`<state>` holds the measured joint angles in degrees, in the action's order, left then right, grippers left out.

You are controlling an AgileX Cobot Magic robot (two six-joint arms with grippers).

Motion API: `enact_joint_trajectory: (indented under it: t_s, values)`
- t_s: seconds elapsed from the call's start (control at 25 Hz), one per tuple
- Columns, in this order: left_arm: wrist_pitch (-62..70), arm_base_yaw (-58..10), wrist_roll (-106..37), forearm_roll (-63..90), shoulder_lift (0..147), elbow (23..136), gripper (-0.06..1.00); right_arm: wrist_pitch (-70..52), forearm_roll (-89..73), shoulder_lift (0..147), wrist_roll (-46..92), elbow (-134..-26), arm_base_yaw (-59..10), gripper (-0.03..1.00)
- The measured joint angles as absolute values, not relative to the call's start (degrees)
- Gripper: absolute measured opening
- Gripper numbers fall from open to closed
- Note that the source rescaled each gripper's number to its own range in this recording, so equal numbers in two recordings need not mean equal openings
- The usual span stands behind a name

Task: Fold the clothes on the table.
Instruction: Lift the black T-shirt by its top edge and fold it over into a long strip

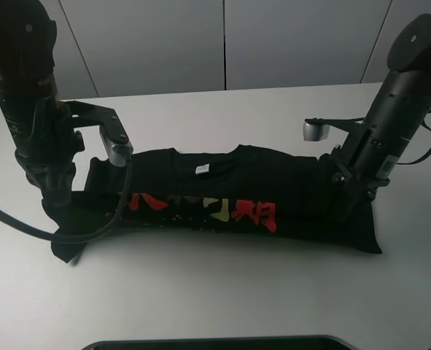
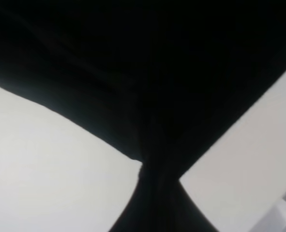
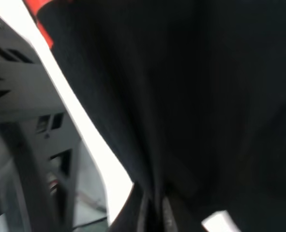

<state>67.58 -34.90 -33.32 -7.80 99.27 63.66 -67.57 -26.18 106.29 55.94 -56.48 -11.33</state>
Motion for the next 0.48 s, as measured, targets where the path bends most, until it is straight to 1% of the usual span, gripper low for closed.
enact_joint_trajectory:
  t_s: [0.24, 0.36, 0.48]
  values:
    - [51.4, -34.9, -33.0, -20.1, 99.8, 64.9, 0.00, -53.7, -23.2, 106.3, 55.9, -65.6, -11.3, 0.01]
    - [44.0, -34.6, -30.5, -25.0, 102.7, 65.1, 0.00, -46.8, -21.8, 106.4, 56.2, -66.8, -11.3, 0.01]
    - [38.4, -34.0, -28.9, -27.9, 107.2, 65.2, 0.00, -42.9, -20.2, 107.7, 56.2, -66.9, -11.3, 0.01]
